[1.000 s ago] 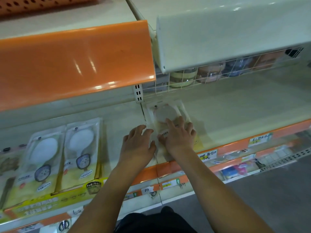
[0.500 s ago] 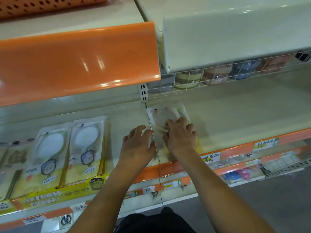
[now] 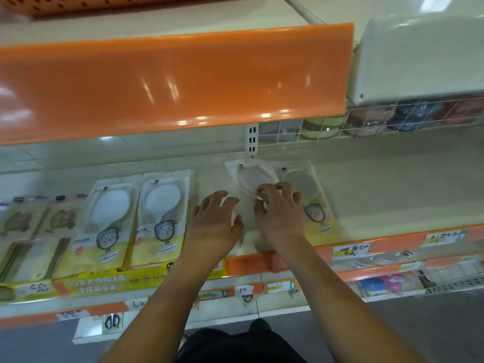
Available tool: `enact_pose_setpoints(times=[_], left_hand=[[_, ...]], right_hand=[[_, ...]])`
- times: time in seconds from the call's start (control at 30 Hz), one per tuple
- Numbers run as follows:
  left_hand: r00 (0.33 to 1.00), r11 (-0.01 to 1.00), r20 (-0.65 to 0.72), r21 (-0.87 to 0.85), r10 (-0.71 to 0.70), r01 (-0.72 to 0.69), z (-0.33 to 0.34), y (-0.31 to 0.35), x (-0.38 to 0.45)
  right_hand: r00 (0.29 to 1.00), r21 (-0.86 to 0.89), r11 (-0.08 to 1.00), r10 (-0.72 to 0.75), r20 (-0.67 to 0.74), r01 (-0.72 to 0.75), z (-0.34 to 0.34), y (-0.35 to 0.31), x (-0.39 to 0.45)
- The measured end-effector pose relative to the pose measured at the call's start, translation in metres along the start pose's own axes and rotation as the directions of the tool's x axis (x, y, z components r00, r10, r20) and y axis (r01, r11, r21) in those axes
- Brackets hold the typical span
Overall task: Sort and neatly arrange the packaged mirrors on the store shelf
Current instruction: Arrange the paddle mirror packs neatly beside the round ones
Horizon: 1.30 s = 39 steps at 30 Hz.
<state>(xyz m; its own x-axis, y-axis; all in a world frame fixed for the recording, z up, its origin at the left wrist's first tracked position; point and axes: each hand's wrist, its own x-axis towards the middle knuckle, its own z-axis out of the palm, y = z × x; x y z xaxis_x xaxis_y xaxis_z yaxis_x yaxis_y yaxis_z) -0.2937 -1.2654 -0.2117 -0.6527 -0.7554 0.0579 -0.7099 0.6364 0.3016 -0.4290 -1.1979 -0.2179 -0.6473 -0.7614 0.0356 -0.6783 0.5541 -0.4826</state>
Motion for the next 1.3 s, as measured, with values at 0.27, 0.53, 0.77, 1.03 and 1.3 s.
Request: enact_pose_setpoints(times=[0.27, 0.53, 0.77, 1.03, 1.3], left_hand=[[0.996, 0.996, -0.022, 0.019, -0.091, 0.091, -0.025, -0.062, -0.014], [0.993, 0.991, 0.010, -0.052, -0.119, 0.120, -0.055, -0.143, -0.023], [0.994, 0.994, 0.014, -0.045, -0.104, 0.104, -0.074, -0.210, -0.035], [0.998, 0.997, 0.041, -0.055, -0.050, 0.052, -0.088, -0.273, -0.052], [0.997, 0.999, 0.070, -0.038, -0.032, 0.035, -0.096, -0.303, -0.069]], right_hand=[[0.998, 0.003, 0.999, -0.054, -0.012, 0.054, 0.027, -0.069, -0.004], [1.000, -0.018, 1.000, -0.021, 0.020, 0.022, 0.059, -0.148, -0.018], [0.999, -0.042, 0.999, 0.035, 0.012, -0.035, 0.098, -0.214, -0.040], [0.997, -0.023, 0.997, 0.069, -0.044, -0.070, 0.135, -0.266, -0.067], [0.994, -0.083, 0.991, 0.105, -0.025, -0.106, 0.157, -0.293, -0.083]])
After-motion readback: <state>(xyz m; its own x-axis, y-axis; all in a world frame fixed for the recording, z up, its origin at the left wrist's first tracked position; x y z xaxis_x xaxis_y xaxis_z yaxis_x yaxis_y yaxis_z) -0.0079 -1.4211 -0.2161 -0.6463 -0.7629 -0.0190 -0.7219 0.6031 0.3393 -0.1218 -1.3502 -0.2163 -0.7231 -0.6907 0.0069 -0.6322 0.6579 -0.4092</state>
